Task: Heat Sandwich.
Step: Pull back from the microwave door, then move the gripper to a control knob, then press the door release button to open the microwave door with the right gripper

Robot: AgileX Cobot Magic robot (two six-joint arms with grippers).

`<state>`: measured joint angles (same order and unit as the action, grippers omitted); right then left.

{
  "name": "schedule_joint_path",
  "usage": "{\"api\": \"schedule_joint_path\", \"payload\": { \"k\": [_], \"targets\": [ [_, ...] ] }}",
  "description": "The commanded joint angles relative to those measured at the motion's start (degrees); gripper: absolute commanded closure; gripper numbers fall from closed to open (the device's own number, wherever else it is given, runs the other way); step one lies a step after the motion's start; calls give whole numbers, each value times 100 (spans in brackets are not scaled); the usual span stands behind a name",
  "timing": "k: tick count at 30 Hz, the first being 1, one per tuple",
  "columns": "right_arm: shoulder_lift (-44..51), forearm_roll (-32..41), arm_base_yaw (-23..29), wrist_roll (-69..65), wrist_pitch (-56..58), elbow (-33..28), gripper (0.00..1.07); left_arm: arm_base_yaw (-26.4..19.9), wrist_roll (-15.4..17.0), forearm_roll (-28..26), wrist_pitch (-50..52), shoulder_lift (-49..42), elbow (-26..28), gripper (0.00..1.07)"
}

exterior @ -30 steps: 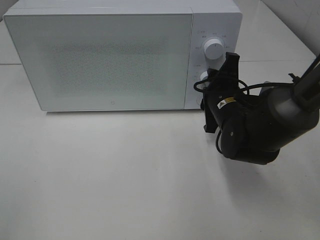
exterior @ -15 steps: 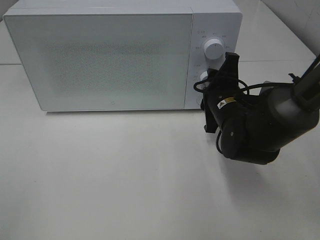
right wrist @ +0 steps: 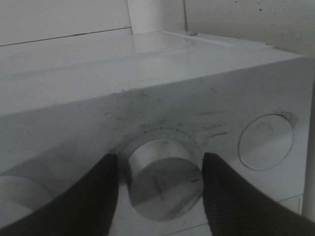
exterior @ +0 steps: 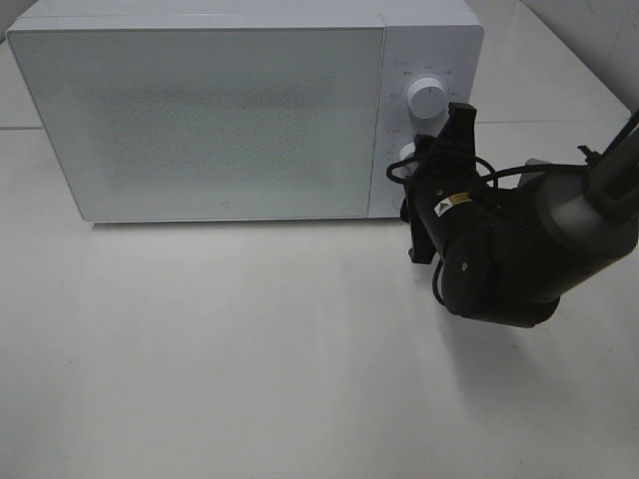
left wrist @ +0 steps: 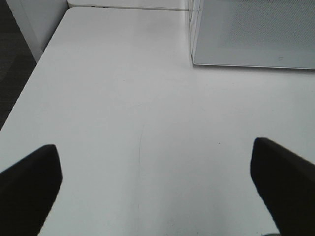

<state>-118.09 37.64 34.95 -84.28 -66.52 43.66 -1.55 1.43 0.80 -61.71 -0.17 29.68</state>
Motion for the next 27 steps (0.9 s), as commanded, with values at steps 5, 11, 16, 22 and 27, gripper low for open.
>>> {"api": "schedule_joint_path", "payload": {
  "k": [5,11,16,22,27],
  "targets": [
    [69,-149,-6,172,-539,63,31,-17,-17,-29,57,-120,-6,7],
    [69,-212,-6,269,-338,57,31,-17,-17,-29,57,-120,-6,7],
    [69,-390,-6,269,-235,-120,31,-17,-17,-29,57,-120,-6,7],
    [195,-802,-6,286,6,-378,31,-17,-17,-29,57,-120,-6,7],
    [636,-1026,-6,1031,888,-579,31,-17,-17,-29,57,-120,-6,7]
  ]
}}
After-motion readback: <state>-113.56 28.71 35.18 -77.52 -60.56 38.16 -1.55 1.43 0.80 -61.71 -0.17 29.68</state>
